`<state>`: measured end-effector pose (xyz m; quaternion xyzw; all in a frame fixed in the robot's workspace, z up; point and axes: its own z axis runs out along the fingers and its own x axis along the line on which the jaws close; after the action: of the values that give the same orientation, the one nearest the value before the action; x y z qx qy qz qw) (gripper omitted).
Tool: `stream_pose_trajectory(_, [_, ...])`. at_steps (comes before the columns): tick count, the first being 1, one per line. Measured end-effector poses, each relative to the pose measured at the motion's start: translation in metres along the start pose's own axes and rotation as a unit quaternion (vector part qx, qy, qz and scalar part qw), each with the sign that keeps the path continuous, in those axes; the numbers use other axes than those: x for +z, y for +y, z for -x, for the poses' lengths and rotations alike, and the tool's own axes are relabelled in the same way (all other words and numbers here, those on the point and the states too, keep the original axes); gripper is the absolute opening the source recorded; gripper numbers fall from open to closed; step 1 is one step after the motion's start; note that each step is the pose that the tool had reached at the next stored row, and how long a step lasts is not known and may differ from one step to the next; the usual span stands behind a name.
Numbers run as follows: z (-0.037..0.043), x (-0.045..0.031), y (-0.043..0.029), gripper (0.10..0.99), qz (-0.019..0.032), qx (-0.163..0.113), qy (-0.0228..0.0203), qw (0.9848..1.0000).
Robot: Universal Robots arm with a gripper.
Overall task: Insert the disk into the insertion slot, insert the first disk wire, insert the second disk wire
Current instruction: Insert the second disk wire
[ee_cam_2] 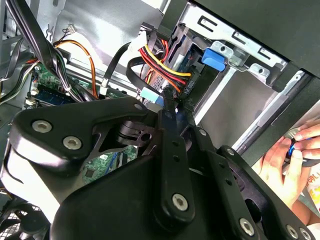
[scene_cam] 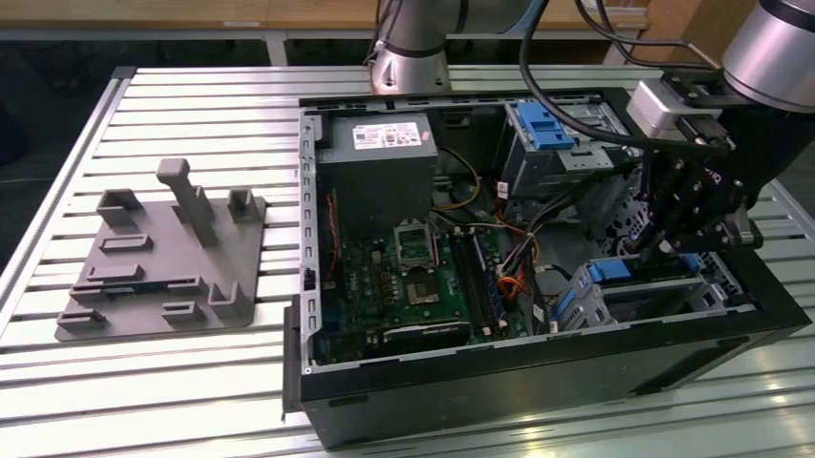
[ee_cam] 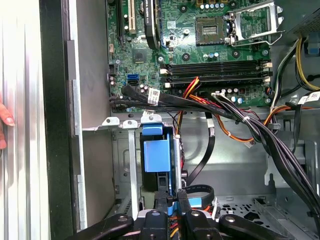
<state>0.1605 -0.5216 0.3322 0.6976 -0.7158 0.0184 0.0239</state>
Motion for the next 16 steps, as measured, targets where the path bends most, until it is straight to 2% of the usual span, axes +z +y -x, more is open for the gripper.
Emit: stream_pose_trajectory(16, [0.0001,0.0011,0.0000,0.200,-0.0001,-0.002,0.0000,1.0000])
